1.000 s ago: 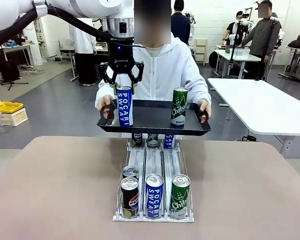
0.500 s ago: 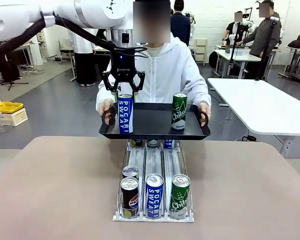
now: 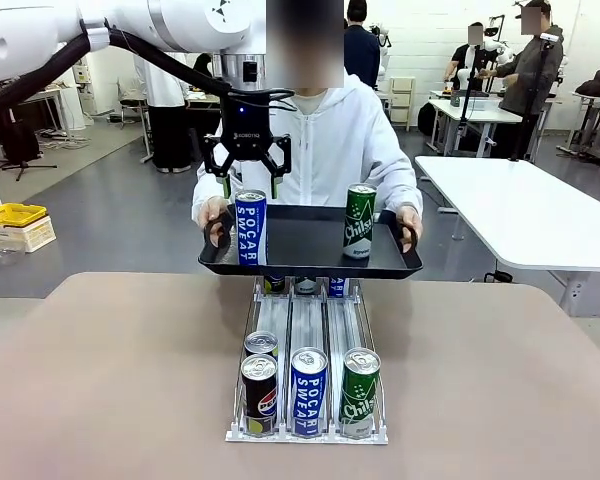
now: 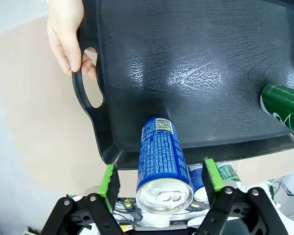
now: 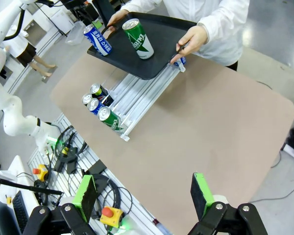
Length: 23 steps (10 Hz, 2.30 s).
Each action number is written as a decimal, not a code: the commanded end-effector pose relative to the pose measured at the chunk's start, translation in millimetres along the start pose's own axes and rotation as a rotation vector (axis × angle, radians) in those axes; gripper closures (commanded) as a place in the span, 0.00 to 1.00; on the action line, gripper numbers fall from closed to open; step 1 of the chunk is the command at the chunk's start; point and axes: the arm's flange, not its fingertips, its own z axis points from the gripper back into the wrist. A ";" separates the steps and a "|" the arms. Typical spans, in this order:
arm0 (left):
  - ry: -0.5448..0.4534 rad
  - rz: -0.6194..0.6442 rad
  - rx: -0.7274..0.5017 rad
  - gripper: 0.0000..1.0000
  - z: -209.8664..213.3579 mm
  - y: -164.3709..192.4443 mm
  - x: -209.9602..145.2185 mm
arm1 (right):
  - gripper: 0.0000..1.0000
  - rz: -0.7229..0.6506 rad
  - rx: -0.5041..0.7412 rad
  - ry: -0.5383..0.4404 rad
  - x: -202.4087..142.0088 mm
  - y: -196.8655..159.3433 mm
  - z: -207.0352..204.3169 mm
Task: Retrieve and hand over the desired beverage to the person.
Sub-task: Place the picked can on the Handle tray extended by the person.
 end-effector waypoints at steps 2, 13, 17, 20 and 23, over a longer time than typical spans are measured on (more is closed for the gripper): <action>0.013 -0.035 0.006 0.00 6.9 -2.3 4.7 | 0.00 0.017 0.018 -0.011 1.1 -0.5 -0.7; -0.209 -0.494 -0.244 0.00 63.0 151.1 -170.0 | 0.00 0.017 0.018 -0.011 1.1 -0.5 -0.7; -0.155 -0.389 -0.258 0.00 59.7 150.6 -171.0 | 0.00 0.017 0.018 -0.011 1.1 -0.5 -0.7; -0.179 -0.460 -0.231 0.00 62.6 163.0 -177.0 | 0.00 0.017 0.018 -0.011 1.1 -0.5 -0.7; -0.179 -0.460 -0.231 0.00 62.6 163.0 -177.0 | 0.00 0.017 0.018 -0.011 1.1 -0.5 -0.7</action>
